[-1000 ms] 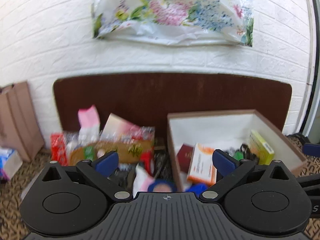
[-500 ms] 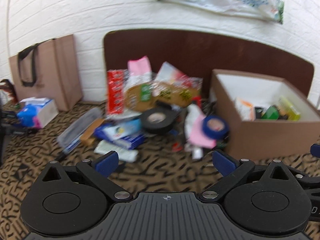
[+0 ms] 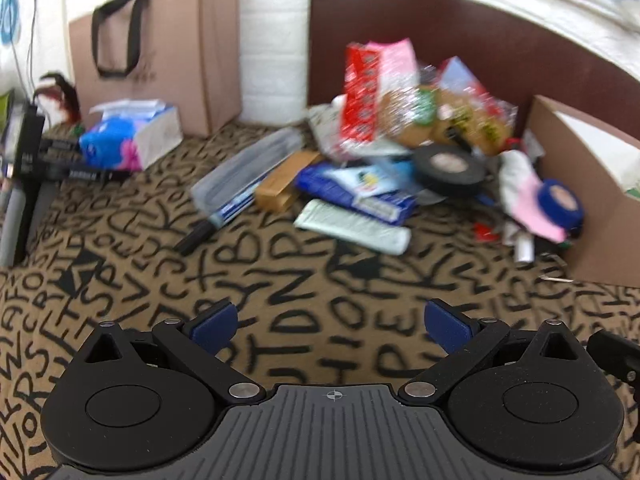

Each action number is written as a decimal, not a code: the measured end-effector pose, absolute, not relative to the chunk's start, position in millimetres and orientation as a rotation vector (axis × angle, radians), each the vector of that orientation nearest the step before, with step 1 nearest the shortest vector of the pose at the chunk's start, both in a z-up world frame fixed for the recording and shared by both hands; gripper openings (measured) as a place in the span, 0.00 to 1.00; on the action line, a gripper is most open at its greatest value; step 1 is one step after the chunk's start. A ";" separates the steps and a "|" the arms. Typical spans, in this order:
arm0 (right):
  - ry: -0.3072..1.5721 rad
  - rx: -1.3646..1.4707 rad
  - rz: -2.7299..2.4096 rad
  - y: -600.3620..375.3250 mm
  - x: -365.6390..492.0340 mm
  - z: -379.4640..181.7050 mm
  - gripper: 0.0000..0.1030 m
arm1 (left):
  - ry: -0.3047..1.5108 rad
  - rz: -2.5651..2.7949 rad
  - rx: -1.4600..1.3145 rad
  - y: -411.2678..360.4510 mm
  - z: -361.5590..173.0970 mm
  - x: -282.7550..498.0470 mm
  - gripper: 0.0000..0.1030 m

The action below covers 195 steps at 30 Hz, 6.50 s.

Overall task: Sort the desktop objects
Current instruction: 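Withdraw both tools from the cardboard box back toward the pile, then grasp the small tan box with the left tool while the right tool grasps the white tube, then lift the tan box and marker in the left tool while the right tool lifts the white tube, then open the left tool over the cardboard box while the right tool releases the white tube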

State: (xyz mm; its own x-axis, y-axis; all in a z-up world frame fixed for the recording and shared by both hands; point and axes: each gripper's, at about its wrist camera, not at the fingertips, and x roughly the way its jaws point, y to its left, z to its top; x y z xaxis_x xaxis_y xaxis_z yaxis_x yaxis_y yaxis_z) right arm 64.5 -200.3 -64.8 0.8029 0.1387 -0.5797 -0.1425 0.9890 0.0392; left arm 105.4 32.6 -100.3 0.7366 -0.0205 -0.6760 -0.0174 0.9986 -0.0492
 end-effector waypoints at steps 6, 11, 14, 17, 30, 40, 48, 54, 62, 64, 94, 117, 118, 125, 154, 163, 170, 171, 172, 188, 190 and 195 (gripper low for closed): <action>0.649 -0.020 0.201 -176.9 84.5 -78.3 0.99 | 0.767 -0.009 -0.080 51.8 -110.1 122.4 0.99; 0.645 -0.047 0.256 -160.1 102.5 -86.7 0.99 | 0.776 -0.036 -0.120 63.4 -108.2 144.7 0.98; 0.650 -0.061 0.290 -149.7 115.8 -92.2 0.96 | 0.766 -0.024 -0.121 68.6 -108.2 160.6 0.98; 0.668 -0.081 0.320 -138.8 129.7 -97.6 0.91 | 0.775 -0.008 -0.136 78.6 -110.1 179.5 0.96; 0.676 -0.135 0.429 -101.9 177.4 -111.7 0.80 | 0.778 -0.039 -0.146 97.0 -116.2 243.2 0.84; 0.683 -0.145 0.455 -90.2 204.1 -119.3 0.68 | 0.771 -0.053 -0.105 96.6 -117.3 268.7 0.83; 0.671 -0.156 0.444 -81.2 214.1 -123.5 0.56 | 0.798 -0.063 -0.055 90.3 -133.3 276.6 0.73; 0.666 -0.163 0.438 -83.5 209.7 -122.1 0.35 | 0.810 -0.061 -0.069 94.1 -130.6 272.1 0.52; 0.680 -0.176 0.437 -82.4 198.1 -117.3 0.30 | 0.820 -0.051 -0.057 90.4 -127.7 257.0 0.47; 0.684 -0.178 0.437 -81.9 195.9 -116.1 0.30 | 0.825 -0.049 -0.064 91.6 -126.7 253.6 0.47; 0.732 -0.153 0.334 -150.2 67.5 -107.5 0.30 | 0.852 -0.113 0.010 23.7 -121.0 143.3 0.47; 0.731 -0.075 0.227 -200.9 23.9 -110.3 0.36 | 0.873 -0.217 0.040 -36.5 -121.6 116.6 0.70; 0.730 -0.075 0.228 -200.8 25.2 -110.4 0.36 | 0.878 -0.219 0.030 -34.4 -122.2 118.1 0.70; 0.729 -0.074 0.229 -198.4 31.0 -111.3 0.36 | 0.884 -0.219 0.046 -39.1 -120.4 126.0 0.65; 0.504 0.033 0.169 -275.5 49.4 -24.5 0.33 | 0.705 -0.406 0.085 -135.9 -18.4 137.3 0.48; 0.401 0.029 0.065 -329.0 100.5 29.4 0.33 | 0.663 -0.467 0.062 -193.9 20.1 188.9 0.48; 0.441 0.022 -0.011 -366.7 156.2 27.1 0.33 | 0.694 -0.463 0.065 -226.1 10.1 242.4 0.48; 0.455 0.014 -0.023 -371.1 166.6 24.6 0.33 | 0.707 -0.459 0.066 -230.8 7.3 250.2 0.48; 0.469 0.007 -0.032 -373.7 171.7 22.9 0.33 | 0.716 -0.457 0.072 -235.1 3.7 257.9 0.48; 0.618 -0.075 -0.113 -396.4 249.5 -14.5 0.52 | 0.635 -0.455 0.078 -253.2 -8.7 293.1 1.00; 0.580 -0.110 -0.141 -393.1 245.1 -12.3 0.80 | 0.612 -0.448 0.081 -252.1 -4.5 290.1 1.00; 0.533 -0.135 -0.138 -387.6 232.7 -6.2 0.94 | 0.617 -0.451 0.089 -251.7 -4.5 285.3 1.00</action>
State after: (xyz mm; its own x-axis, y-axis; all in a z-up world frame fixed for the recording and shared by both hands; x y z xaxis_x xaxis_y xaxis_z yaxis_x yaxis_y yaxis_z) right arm 232.7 -387.6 -6.2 0.8523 -0.1658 -0.4961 0.0955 0.9818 -0.1641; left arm 285.3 -251.7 -4.5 0.7224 -0.3816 -0.5767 0.4338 0.8995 -0.0519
